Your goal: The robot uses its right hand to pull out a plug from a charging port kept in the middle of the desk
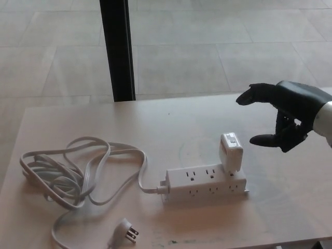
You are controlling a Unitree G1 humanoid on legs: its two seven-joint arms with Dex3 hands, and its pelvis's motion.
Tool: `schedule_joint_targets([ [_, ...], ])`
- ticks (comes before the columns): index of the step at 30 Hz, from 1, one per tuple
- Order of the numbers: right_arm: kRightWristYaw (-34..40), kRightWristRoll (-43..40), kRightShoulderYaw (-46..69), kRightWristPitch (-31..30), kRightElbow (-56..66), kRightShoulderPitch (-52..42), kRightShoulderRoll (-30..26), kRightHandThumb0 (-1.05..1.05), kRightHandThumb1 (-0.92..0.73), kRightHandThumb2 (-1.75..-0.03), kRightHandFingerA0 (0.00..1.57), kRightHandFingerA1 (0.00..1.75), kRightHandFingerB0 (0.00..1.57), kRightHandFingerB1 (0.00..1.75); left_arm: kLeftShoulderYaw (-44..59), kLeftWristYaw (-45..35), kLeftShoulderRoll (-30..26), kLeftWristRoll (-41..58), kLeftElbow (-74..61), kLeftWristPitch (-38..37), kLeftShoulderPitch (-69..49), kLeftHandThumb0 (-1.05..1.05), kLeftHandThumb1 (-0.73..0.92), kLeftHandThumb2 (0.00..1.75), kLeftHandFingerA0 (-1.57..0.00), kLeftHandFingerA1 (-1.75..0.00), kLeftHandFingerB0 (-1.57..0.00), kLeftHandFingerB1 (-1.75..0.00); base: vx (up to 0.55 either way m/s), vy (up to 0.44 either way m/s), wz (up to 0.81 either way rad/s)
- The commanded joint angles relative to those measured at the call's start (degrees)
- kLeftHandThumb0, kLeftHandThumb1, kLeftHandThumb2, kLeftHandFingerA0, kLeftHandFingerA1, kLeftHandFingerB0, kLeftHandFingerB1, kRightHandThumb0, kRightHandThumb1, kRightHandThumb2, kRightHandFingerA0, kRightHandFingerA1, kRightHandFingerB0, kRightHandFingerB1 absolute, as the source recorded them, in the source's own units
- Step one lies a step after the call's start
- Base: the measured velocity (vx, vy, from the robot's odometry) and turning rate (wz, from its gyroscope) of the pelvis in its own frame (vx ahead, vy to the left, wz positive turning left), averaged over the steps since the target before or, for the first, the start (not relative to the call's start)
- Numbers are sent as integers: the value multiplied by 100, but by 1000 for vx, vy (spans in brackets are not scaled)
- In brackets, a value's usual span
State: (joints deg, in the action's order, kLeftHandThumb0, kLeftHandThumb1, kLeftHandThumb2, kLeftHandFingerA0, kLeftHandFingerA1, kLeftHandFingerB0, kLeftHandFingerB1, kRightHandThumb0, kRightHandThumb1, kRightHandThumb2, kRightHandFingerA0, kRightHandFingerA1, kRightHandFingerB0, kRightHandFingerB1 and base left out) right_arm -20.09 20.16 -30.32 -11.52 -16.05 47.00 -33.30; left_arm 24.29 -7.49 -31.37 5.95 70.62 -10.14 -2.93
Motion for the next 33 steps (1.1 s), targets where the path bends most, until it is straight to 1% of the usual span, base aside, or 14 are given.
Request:
schedule_joint_targets([
  [1,-29,529,-83,410,-389,179,143,-73,-47,-86,85,93,28,47,34,-13,-13,116,26,-131,-10,-51,49,56,-71,-65,-78,-47,0,0,0],
  [2,-11,673,-190,383,-436,202,265,-69,-60,-60,86,124,34,33,84,-51,-1,176,24,-109,0,-52,49,56,-73,-65,-81,-50,0,0,0],
  [3,-15,704,-180,393,-443,191,274,-75,-49,-86,88,112,31,45,83,-54,5,176,21,-105,8,-53,49,56,-73,-62,-81,-50,0,0,0],
  [6,15,763,-158,399,-521,127,451,-70,-46,-85,89,112,28,46,104,-48,28,176,33,-118,21,-51,49,56,-70,-58,-82,-50,0,0,0],
  [8,57,800,-178,447,-632,47,601,-72,-54,-64,78,147,31,34,48,5,31,111,25,-141,6,-53,51,57,-76,-72,-75,-46,0,0,0],
  [13,-169,869,-238,534,-937,51,826,-69,-61,-59,76,122,31,34,37,33,42,133,1,-131,-1,-58,51,57,-71,-60,-74,-46,0,0,0],
  [14,-222,960,-283,532,-931,79,779,-73,-50,-87,82,114,23,44,12,31,46,110,-6,-150,34,-58,52,57,-71,-58,-72,-45,0,0,0],
  [15,-298,998,-306,501,-886,74,755,-72,-63,-61,75,119,28,34,6,19,44,106,5,-154,40,-59,52,57,-71,-56,-72,-45,0,0,0],
  [16,-385,1015,-322,434,-863,65,748,-75,-50,-87,78,108,20,44,-9,20,42,93,17,-162,41,-59,52,57,-71,-55,-71,-44,0,0,0],
  [17,-441,1043,-337,386,-865,66,751,-74,-62,-60,71,117,26,33,-14,27,43,91,16,-166,40,-61,52,57,-73,-60,-73,-46,0,0,0],
  [18,-511,1098,-368,321,-886,76,754,-79,-49,-88,78,118,17,43,-22,40,44,91,6,-164,36,-61,53,57,-73,-60,-72,-45,0,0,0],
  [21,-784,1263,-423,-19,-844,91,743,-81,-59,-63,75,154,19,34,0,68,54,130,-13,-142,38,-61,52,57,-75,-63,-71,-45,0,0,0],
  [32,-835,1477,-318,-69,-762,-11,731,-75,-60,-61,75,141,28,35,-15,110,52,114,14,-224,63,-63,55,58,-75,-60,-66,-42,0,0,0],
  [33,-707,1386,-238,2,-781,-80,833,-73,-59,-61,72,142,35,35,-19,114,43,112,16,-191,72,-64,44,84,-74,-69,-58,-55,0,0,0],
])
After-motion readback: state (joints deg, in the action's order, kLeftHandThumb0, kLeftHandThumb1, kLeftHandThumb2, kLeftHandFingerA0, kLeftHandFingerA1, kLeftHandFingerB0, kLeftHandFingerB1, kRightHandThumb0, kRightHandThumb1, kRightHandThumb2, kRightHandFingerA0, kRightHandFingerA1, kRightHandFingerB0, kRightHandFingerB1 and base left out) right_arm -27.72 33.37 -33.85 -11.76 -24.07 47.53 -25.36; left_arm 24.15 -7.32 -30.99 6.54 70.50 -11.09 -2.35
